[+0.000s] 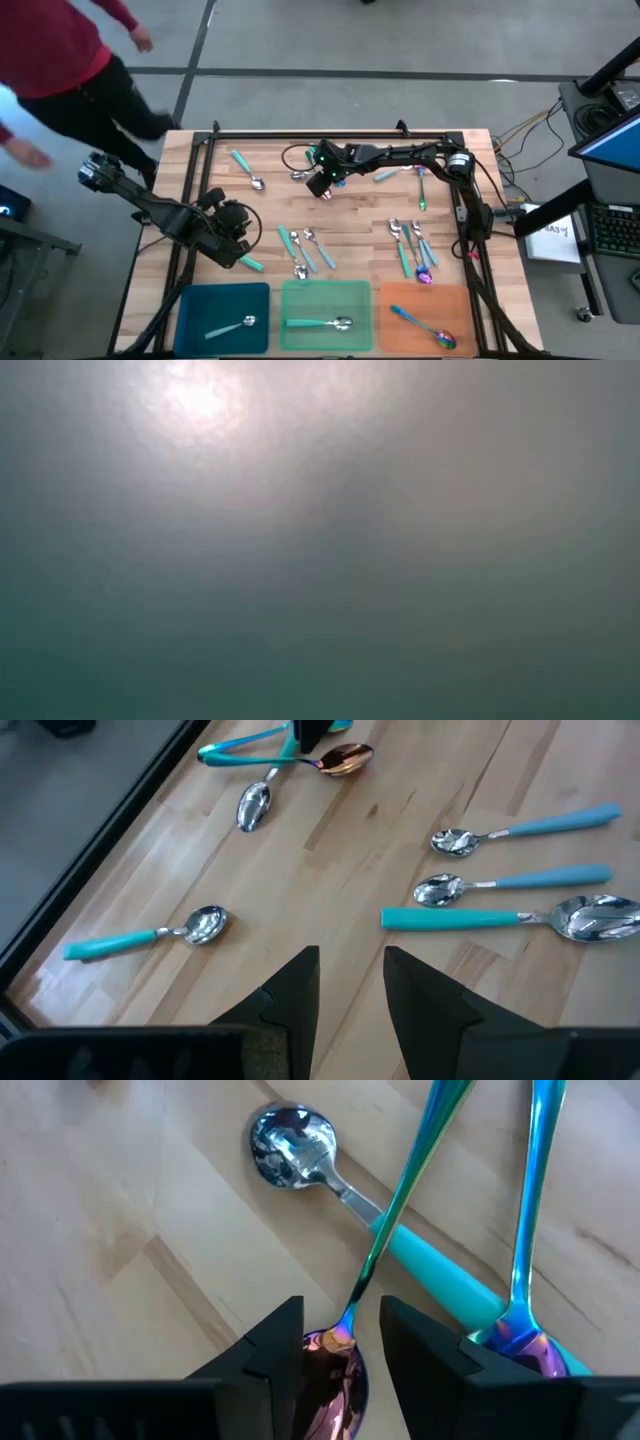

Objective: Sort silverware by color (type)
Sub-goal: Put the blue spoon into the orange bin

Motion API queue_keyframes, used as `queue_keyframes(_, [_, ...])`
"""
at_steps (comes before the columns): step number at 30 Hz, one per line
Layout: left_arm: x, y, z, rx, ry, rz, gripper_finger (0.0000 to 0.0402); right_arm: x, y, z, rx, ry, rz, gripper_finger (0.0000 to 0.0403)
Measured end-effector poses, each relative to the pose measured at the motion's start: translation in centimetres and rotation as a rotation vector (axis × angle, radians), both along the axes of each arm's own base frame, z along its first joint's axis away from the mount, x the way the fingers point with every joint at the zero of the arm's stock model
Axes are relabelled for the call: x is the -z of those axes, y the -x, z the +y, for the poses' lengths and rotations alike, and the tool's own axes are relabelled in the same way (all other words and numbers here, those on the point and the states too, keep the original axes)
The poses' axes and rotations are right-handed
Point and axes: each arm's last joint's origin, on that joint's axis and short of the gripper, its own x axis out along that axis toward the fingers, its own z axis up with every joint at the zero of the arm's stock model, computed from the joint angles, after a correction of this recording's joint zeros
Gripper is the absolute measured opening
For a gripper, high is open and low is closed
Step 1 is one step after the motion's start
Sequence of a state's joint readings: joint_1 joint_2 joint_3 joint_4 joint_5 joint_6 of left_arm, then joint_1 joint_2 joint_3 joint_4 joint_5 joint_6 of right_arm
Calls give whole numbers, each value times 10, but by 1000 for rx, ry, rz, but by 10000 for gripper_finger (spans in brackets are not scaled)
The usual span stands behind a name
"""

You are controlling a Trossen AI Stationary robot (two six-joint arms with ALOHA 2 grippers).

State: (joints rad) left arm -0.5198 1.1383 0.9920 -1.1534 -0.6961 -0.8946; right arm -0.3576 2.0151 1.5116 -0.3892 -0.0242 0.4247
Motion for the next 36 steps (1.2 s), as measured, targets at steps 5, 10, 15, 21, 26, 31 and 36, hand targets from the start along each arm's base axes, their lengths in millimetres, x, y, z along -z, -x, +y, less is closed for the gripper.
queue_keyframes(5, [-1,1,1,18,-13,9,98,2,0,4,12,-15,16,125])
queue_keyframes(10, [-1,3,2,19,-27,28,98,2,0,5,20,2,29,125])
queue_keyframes(15, [-1,4,3,16,-40,31,98,2,-1,4,44,24,26,125])
queue_keyframes(21, [0,5,3,13,-56,39,98,14,-5,13,26,3,53,125])
queue_keyframes(26, [0,6,4,12,-65,47,98,31,-12,10,27,3,55,125])
queue_keyframes(31, [4,7,5,10,-72,61,98,32,-18,6,32,11,55,125])
queue_keyframes(36, [10,9,6,8,-80,76,98,29,-21,4,26,13,47,125])
